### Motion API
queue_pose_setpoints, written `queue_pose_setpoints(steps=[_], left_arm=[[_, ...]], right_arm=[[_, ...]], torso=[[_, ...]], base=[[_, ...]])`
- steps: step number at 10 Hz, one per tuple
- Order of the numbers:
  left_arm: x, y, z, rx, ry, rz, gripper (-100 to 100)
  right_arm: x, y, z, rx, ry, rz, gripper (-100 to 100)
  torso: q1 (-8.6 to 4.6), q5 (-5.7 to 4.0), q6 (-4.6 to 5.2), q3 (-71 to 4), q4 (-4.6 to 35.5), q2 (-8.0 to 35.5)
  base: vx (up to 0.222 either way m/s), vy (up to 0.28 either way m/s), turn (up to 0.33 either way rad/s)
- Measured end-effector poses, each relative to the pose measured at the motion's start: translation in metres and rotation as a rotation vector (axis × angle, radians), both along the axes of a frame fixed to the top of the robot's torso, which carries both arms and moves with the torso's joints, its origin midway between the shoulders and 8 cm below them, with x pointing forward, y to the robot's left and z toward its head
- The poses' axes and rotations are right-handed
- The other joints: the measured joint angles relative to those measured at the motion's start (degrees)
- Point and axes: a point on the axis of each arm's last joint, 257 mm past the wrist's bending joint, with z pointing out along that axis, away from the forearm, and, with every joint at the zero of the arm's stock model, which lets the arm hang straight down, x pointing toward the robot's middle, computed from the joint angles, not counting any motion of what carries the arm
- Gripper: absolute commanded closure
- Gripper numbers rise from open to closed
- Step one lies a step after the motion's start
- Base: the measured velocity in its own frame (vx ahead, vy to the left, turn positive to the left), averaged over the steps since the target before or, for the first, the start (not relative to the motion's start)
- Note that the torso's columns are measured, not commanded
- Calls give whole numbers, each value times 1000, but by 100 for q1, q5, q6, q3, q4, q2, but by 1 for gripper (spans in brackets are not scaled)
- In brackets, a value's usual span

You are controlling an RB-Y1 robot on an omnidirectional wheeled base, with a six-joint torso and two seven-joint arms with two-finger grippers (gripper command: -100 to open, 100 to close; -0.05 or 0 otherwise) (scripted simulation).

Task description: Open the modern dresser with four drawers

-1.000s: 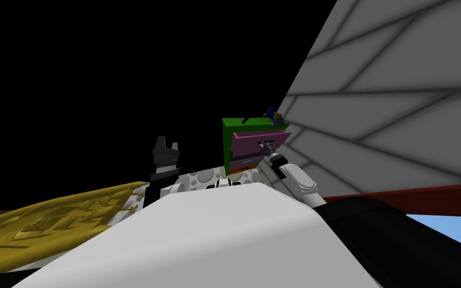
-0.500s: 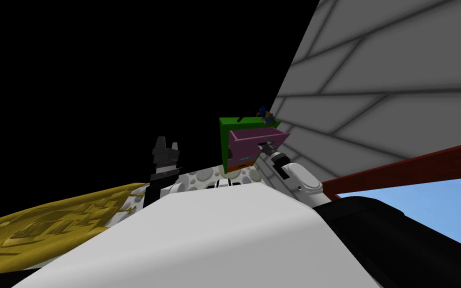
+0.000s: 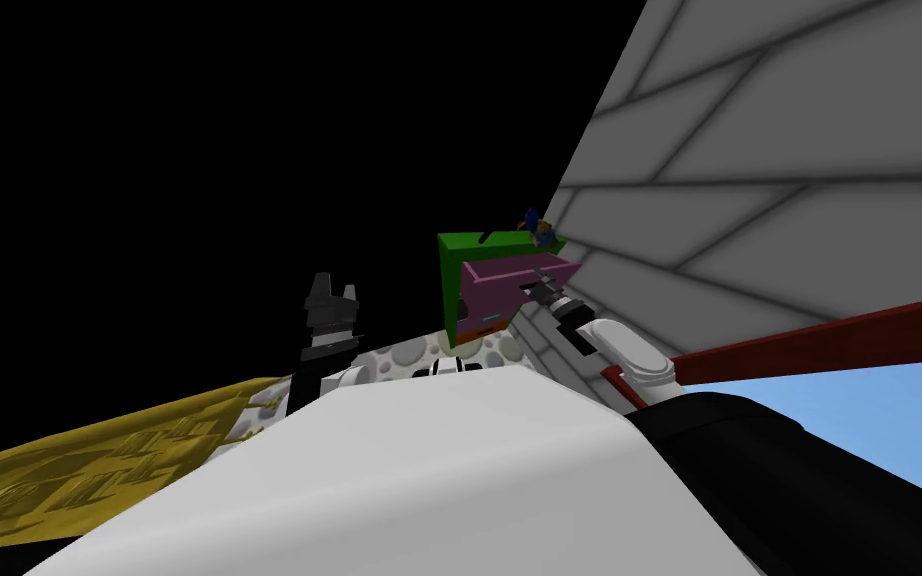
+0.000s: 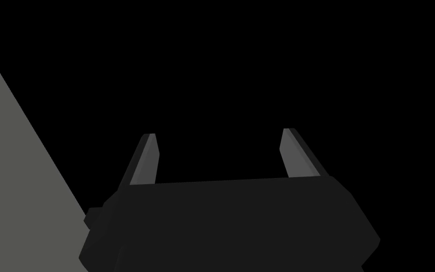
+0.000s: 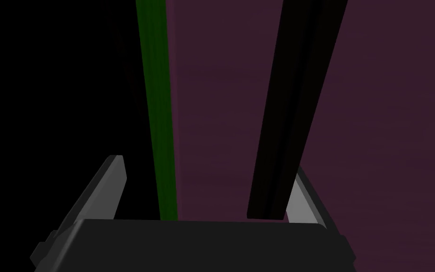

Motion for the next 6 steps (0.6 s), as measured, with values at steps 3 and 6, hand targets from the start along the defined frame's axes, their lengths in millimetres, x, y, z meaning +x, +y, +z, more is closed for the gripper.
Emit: queue_pose_setpoints(steps=[3,6], left_arm=[[0,0,0,0,0,0,0],[0,0,0,0,0,0,0]], right_arm=[[-1,-1,-3,3,9,-1,0],[-1,-2,-6,4,15,-2,0]], torso=[[4,-8,-3,-4,-16,-12],[3,-12,-4,-16,-26,-31]], base=[[3,0,1],[0,0,0]])
